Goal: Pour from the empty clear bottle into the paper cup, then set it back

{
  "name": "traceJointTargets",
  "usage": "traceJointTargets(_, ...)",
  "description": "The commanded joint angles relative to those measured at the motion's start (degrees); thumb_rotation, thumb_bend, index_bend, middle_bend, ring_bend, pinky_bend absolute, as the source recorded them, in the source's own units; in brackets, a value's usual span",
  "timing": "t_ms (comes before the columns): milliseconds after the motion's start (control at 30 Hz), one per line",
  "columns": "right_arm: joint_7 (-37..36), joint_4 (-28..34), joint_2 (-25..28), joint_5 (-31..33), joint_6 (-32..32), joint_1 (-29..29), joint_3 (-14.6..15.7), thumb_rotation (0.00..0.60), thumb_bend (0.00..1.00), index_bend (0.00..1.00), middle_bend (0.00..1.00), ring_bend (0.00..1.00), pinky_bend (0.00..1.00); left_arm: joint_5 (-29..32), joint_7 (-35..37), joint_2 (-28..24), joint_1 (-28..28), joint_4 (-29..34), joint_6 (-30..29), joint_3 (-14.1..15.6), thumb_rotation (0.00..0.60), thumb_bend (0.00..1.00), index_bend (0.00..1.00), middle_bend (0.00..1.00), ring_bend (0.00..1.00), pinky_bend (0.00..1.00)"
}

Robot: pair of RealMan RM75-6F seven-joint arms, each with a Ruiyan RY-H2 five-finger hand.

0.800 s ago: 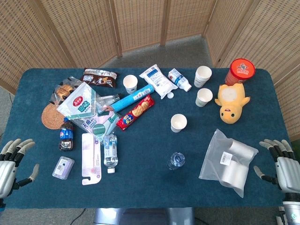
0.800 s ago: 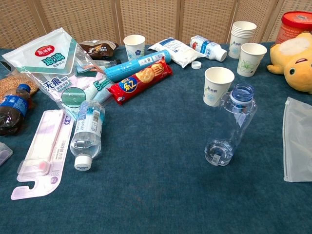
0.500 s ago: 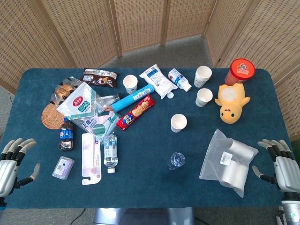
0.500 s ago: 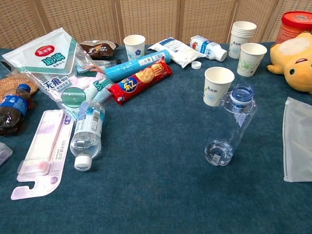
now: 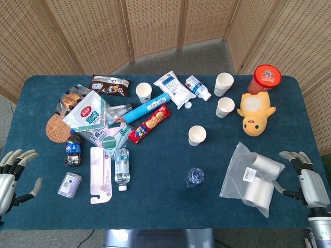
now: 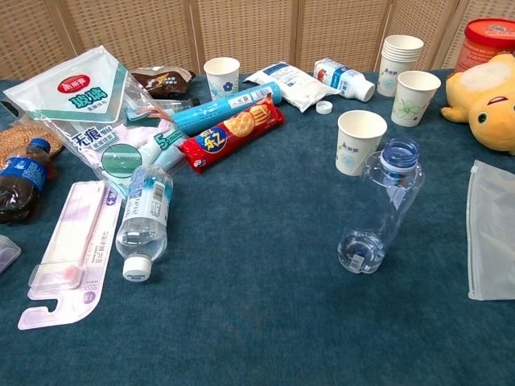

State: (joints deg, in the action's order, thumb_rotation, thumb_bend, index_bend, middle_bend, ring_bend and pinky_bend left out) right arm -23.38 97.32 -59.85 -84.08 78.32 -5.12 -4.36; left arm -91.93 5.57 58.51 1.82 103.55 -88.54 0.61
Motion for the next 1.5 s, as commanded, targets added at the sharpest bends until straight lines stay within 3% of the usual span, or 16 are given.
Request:
traceJointTargets(33, -12.53, -1.66, 1.35, -4.29, -3.84, -2.65, 1.05, 0.6, 0.3, 0.17, 0.19, 0.07, 0.05, -0.08, 0.29, -0.59, 0.36, 0.48, 0.32, -0.18, 0.33, 0.49, 0.15, 0.17, 0.09, 0.02)
traceJointTargets(267, -29.62, -5.28, 1.86, -10.24, -6.22, -6.37, 2.98, 0.6, 0.3, 0.11, 0.17, 0.03, 0.05, 0.65, -0.95, -0.71, 1.06, 1.39, 1.28, -0.64, 0.334, 0.49, 0.15, 0.17, 0.09, 0.02)
traceJointTargets(467, -34.91, -8.65, 0.61, -13.34, -7.1, -8.95, 4.51, 0.6, 0.3, 0.06, 0.14, 0.0, 0.05, 0.52, 0.15, -1.28, 1.63, 2.28, 1.8, -0.83, 0.33, 0.49, 0.15, 0.17, 0.09, 0.02)
traceJointTargets(900, -37.89, -12.99, -3.74, -17.16, -8.67, -13.22, 8.0, 0.6, 0.33, 0.0, 0.05, 0.0, 0.0, 0.81, -1.25, -2.33, 1.67, 4.02, 1.87, -0.76, 0.329, 0.49, 0.15, 0.17, 0.09, 0.02)
traceJointTargets(1500, -37.75, -11.22, -8.89, -19.55, -10.96, -19.61, 10.54, 0.6, 0.33, 0.0, 0.0, 0.0, 0.0, 1.29, -0.86, -3.01, 0.74, 3.66, 0.81, -0.49, 0.333, 0.49, 0.15, 0.17, 0.09, 0.02)
